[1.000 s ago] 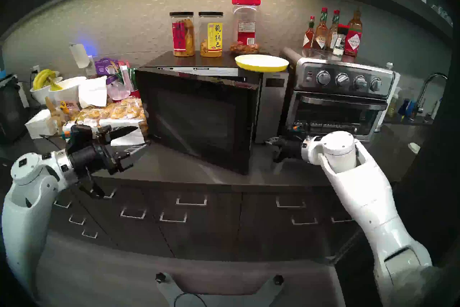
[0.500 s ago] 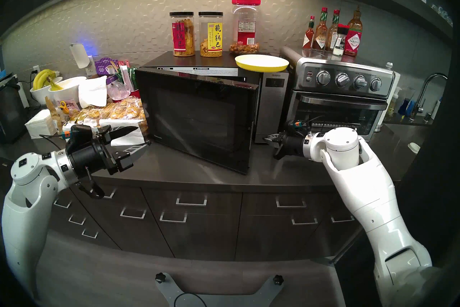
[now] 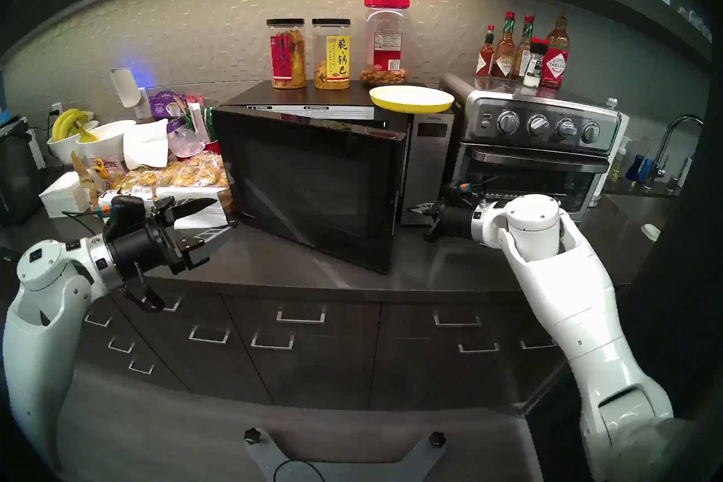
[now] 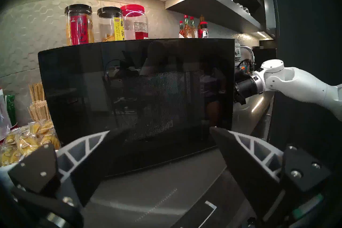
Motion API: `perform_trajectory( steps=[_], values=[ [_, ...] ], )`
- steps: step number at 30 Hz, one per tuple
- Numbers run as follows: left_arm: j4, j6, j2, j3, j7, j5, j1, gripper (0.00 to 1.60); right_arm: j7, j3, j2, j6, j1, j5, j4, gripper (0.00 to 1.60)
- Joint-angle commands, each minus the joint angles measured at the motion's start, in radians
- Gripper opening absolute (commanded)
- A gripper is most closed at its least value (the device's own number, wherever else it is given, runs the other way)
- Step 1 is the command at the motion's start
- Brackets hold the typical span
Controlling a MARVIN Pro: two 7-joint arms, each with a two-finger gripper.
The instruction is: Open the microwave, put the plate inside, and close the door
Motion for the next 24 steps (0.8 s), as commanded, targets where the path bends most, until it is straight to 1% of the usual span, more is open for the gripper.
perform_trajectory(
  steps=[1, 3, 4, 11, 14, 17, 24],
  values=[
    [-0.01, 0.0, 0.003, -0.003, -0.003, -0.001, -0.001, 1.6, 0.02, 0.007, -0.013, 0.006, 0.056, 0.019, -0.019, 0.0],
    [-0.01, 0.0, 0.003, -0.003, -0.003, -0.001, -0.001, 1.6, 0.034, 0.008, -0.017, 0.01, 0.064, 0.026, -0.015, 0.0],
    [-0.01, 0.0, 0.003, -0.003, -0.003, -0.001, -0.001, 1.6, 0.059, 0.005, -0.014, -0.003, 0.07, 0.035, -0.011, 0.0],
    [-0.01, 0.0, 0.003, -0.003, -0.003, -0.001, -0.001, 1.6, 0.095, 0.011, -0.012, 0.007, 0.061, 0.05, -0.042, 0.0],
    [-0.01, 0.0, 0.003, -0.003, -0.003, -0.001, -0.001, 1.6, 0.125, 0.012, -0.01, 0.007, 0.058, 0.065, -0.047, 0.0],
    [-0.01, 0.0, 0.003, -0.003, -0.003, -0.001, -0.001, 1.6, 0.17, 0.021, 0.002, 0.001, 0.048, 0.087, -0.064, 0.0],
    [-0.01, 0.0, 0.003, -0.003, -0.003, -0.001, -0.001, 1.6, 0.213, 0.043, 0.015, 0.009, 0.026, 0.105, -0.095, 0.0]
  ],
)
